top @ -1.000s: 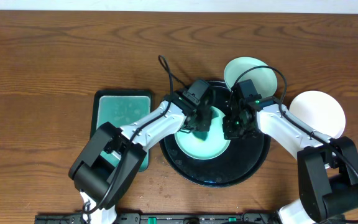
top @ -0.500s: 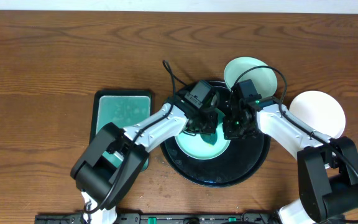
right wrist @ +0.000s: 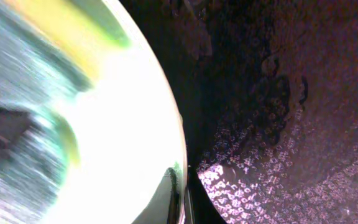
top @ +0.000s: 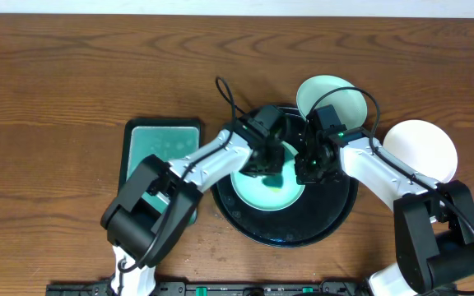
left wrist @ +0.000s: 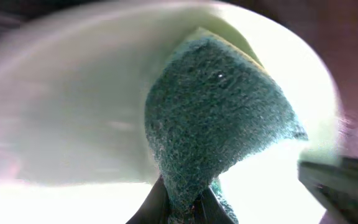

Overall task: Clean dirty plates on tray and stack at the side
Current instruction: 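Scrub the green plate with the sponge while right gripper holds its rim, then return the sponge to the water tray with the left gripper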

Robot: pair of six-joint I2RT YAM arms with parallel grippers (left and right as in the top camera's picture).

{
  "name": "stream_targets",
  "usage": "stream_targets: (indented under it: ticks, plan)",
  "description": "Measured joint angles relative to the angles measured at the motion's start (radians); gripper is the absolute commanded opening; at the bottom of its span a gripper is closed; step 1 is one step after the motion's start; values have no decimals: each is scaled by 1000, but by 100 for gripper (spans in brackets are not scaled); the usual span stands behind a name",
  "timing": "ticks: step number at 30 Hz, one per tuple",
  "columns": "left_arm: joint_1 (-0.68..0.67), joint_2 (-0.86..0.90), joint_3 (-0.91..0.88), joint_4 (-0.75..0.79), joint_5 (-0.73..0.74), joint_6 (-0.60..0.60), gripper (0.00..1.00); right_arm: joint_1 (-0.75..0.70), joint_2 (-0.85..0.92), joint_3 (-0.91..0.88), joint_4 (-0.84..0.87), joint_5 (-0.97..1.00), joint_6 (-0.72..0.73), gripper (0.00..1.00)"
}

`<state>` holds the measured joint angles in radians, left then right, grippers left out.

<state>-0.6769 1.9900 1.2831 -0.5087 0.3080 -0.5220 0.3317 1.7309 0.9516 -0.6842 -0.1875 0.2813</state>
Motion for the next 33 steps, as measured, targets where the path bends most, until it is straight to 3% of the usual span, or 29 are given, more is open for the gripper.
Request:
stream_targets:
  ticks: [15,25,33]
  plan:
    - [46,-3,57,-300,-281,-4,8,11,4,0,21,-19,0,1]
    - [48,-6,95,-489,-329,-54,7,26,16,0,21,-98,-1,1]
    - [196,-237,98,-525,-313,-5,8,26,16,0,13,-92,-1,1]
